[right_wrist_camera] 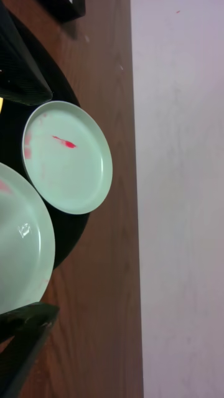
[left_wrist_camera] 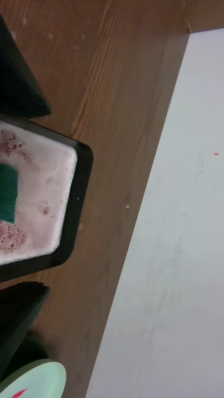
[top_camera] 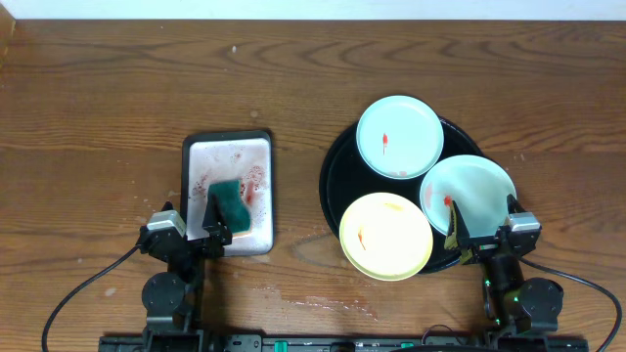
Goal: Clean dirty plates on tray and stack at the side
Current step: 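Raise both arms from rest toward the sponge tray and plates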
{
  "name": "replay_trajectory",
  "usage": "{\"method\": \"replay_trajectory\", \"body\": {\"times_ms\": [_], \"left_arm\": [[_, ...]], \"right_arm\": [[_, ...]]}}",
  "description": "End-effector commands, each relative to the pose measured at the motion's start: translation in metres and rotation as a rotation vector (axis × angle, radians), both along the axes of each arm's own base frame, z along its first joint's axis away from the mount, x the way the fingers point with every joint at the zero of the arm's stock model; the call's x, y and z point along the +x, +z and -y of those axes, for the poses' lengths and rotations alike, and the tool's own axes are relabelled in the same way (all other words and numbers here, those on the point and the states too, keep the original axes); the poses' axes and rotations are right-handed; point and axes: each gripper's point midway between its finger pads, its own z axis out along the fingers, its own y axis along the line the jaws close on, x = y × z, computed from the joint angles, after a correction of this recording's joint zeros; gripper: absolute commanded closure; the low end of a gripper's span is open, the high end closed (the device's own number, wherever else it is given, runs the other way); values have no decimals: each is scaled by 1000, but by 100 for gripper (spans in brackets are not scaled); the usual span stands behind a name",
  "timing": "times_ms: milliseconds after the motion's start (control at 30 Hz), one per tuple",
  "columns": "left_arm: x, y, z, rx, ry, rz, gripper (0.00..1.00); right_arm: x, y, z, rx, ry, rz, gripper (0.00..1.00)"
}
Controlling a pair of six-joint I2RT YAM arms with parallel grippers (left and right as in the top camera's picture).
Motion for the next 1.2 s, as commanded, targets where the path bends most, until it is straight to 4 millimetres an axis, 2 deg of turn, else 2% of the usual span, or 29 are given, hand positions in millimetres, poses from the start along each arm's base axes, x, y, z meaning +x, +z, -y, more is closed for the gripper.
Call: {"method": "replay_trajectory", "body": {"times_ms": [0, 733, 967, 1100, 1167], "left_arm": [[-1, -18, -1, 10, 4, -56, 16], [0, -17, 3, 7, -19, -53, 16], [0, -16, 3, 7, -20, -48, 16], [1, -11, 3, 7, -20, -26, 16], [1, -6, 3, 7, -20, -9, 16]], "right_arm": [[0, -1, -2, -15, 8, 1, 1], [0, -1, -2, -14, 8, 1, 1], [-1, 0, -5, 102, 19, -17, 1], [-3, 1, -15, 104, 80, -12, 1], [-6, 5, -28, 107, 156, -7, 1]]}}
